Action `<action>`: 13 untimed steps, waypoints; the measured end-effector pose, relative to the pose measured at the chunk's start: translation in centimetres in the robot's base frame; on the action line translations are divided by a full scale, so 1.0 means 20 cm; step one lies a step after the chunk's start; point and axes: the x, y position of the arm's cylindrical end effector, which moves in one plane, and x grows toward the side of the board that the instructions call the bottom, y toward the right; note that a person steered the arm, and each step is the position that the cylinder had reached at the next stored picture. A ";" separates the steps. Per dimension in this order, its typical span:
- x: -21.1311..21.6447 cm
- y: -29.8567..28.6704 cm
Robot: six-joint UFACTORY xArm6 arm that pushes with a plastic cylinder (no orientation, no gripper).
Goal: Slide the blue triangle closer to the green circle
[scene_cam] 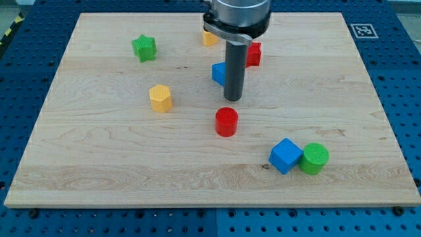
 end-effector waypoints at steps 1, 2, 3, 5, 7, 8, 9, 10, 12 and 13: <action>-0.05 -0.22; -0.19 -0.44; -0.43 -0.49; -0.25 -0.12; 0.07 0.39; 0.05 0.36; 0.06 0.26; 0.19 0.26; 0.28 0.62; 0.21 0.50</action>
